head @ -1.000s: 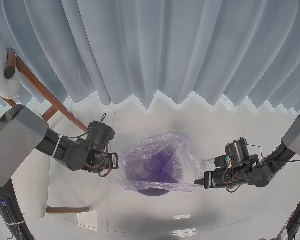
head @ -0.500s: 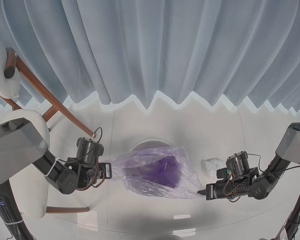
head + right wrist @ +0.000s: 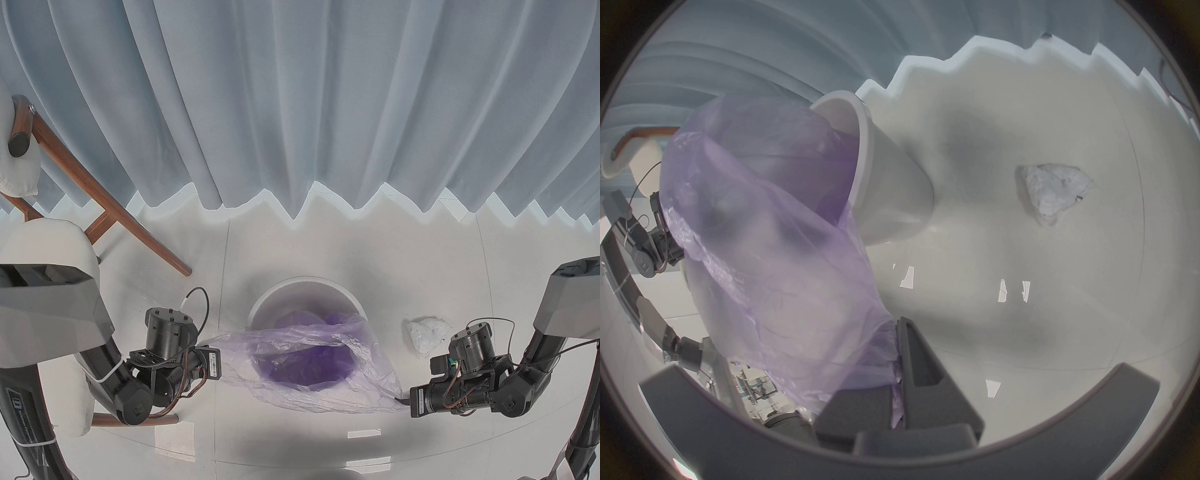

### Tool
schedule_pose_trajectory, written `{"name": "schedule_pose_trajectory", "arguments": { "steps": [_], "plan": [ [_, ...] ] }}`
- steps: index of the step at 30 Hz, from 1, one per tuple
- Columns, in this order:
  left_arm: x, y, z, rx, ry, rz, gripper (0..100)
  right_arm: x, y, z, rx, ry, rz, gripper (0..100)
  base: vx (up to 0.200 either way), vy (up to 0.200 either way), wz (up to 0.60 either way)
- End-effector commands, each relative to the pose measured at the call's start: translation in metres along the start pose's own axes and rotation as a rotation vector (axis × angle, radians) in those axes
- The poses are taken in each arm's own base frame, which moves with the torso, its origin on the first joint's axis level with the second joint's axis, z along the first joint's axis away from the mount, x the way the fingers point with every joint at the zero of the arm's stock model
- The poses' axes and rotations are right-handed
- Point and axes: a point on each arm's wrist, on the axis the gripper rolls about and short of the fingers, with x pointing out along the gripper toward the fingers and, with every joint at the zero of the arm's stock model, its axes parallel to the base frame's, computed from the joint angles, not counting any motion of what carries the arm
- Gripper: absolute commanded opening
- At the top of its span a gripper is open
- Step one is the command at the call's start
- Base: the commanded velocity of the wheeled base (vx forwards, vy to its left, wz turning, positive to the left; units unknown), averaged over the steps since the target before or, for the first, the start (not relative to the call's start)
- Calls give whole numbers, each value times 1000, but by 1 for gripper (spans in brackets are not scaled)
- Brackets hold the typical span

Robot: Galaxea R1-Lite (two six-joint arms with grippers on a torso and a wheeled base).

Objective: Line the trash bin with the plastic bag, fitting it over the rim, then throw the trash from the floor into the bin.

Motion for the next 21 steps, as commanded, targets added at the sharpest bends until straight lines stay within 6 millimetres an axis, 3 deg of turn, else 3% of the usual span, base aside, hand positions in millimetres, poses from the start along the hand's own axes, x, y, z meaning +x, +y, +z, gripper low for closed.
{"name": "schedule_pose_trajectory", "arguments": {
  "steps": [1, 8, 13, 18, 21],
  "plan": [
    [16, 10, -32, 53, 63, 32, 0, 20, -8, -12, -23, 12, -52, 0, 0, 0, 0],
    [14, 20, -40, 69, 76, -2, 0, 28, -13, -20, -27, -6, -75, 0, 0, 0, 0],
    [27, 33, -44, 80, 58, 14, 0, 39, -22, -21, -13, -27, -125, 0, 0, 0, 0],
    [35, 30, -38, 76, 28, 9, 0, 42, -23, -17, -21, -76, -117, 0, 0, 0, 0],
    [46, 25, -25, 64, -37, -4, 0, 42, -25, -6, -19, -146, -114, 0, 0, 0, 0]
  ]
}}
